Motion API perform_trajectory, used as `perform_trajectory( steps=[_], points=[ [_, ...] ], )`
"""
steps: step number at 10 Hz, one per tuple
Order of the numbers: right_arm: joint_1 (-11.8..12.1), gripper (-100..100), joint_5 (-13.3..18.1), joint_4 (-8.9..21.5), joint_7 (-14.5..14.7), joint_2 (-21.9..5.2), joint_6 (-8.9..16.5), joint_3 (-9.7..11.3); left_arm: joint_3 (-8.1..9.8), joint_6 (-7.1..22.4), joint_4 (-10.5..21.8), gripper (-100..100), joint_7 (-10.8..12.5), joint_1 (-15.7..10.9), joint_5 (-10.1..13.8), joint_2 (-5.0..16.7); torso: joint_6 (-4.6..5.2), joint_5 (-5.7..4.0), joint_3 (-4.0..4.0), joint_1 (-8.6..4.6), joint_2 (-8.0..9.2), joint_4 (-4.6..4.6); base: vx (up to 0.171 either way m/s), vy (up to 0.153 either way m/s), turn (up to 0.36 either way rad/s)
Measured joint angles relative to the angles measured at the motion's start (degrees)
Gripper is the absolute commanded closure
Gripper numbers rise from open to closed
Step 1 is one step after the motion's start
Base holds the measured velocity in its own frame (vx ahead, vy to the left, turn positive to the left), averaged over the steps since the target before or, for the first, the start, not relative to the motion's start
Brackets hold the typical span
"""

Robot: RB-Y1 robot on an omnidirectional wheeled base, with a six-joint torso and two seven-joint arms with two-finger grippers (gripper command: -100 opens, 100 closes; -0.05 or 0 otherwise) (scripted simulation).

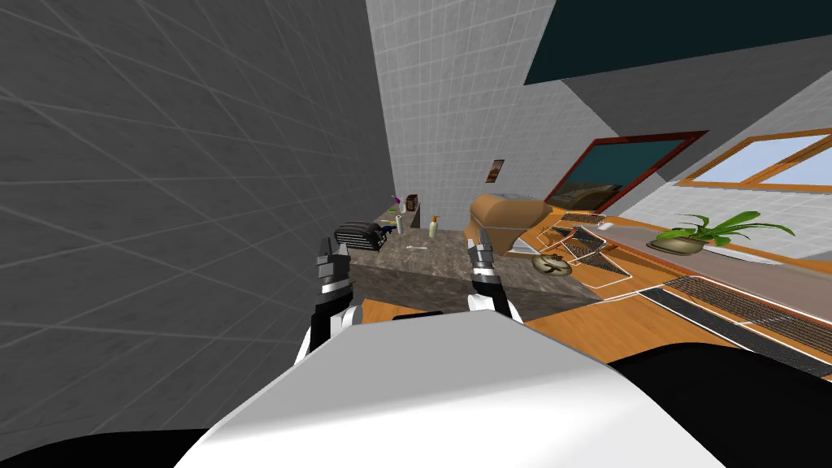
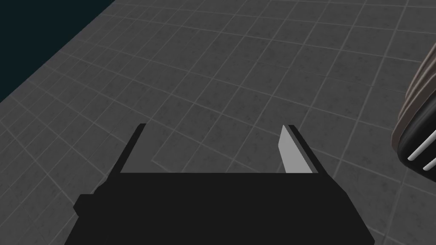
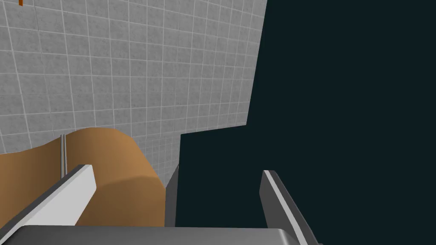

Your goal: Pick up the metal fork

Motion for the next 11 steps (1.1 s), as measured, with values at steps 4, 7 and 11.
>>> perform_trajectory(
  steps=[4,7,11],
  points=[
    [-0.24,-100,-0.52,0.52,-0.38,-6.07,-0.95,-0.66,0.00,0.00,0.00,0,0.00,0.00,0.00,0.00,0.00,-0.01,0.08,-0.04,0.13,0.03,-0.033,-0.001,0.080],
    [-0.53,-100,-1.00,1.17,-0.77,-10.62,-1.90,-1.34,0.00,0.00,0.00,0,0.00,0.00,0.00,0.00,0.00,0.00,0.08,-0.01,0.13,0.03,-0.036,0.006,0.107],
    [-1.09,-100,-1.60,2.72,-1.35,-17.05,-3.51,-2.36,0.00,0.00,0.00,0,0.00,-0.01,0.00,0.00,-0.01,0.00,0.07,0.02,0.12,0.03,-0.033,0.010,0.116]
  ],
)
